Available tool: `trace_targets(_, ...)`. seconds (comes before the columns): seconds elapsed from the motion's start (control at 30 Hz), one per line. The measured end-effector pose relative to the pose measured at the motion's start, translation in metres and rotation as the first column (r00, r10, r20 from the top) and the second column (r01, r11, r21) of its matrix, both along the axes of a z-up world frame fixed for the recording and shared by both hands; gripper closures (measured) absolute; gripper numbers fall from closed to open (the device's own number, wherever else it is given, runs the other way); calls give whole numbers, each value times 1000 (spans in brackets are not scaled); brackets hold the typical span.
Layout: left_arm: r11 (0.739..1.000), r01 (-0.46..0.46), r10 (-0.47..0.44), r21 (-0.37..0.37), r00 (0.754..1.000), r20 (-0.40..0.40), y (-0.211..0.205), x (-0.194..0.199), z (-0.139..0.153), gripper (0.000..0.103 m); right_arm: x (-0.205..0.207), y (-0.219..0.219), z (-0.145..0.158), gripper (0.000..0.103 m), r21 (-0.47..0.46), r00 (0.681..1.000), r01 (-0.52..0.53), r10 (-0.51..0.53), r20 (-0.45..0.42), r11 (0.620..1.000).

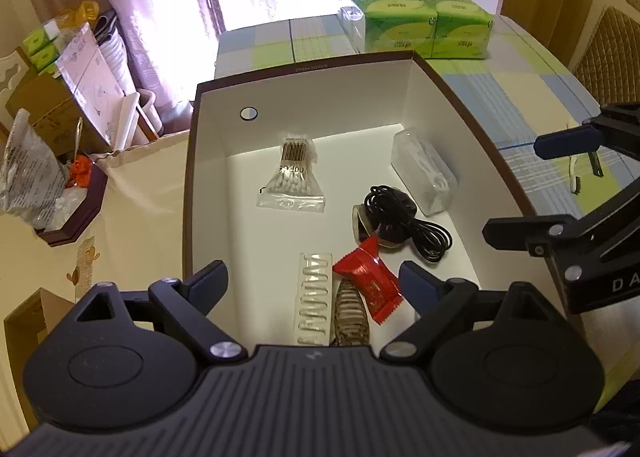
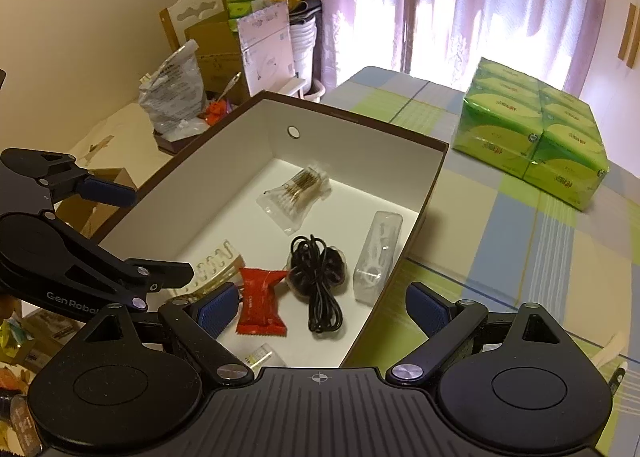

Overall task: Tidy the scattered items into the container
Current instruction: 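Withdraw both tools from the box toward the toothbrush and toothpaste tube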

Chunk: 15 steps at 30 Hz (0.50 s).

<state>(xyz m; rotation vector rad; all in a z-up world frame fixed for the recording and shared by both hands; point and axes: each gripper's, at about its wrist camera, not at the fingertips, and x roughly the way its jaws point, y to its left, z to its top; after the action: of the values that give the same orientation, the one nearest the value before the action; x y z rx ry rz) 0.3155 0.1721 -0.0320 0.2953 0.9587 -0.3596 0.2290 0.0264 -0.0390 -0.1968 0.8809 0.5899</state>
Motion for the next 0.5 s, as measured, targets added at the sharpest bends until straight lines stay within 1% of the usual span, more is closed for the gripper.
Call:
trace_targets(0.23,1000,-14,14,-4,1000,23,0,-22,11,11,-18,-5,5,8,6,1000,-22,22,12,1000)
trace_targets(0.5,999,-38,39,-21,998,41,-5,-46,21,11,-35,-12,10,8,15,997,-79,79,17,997)
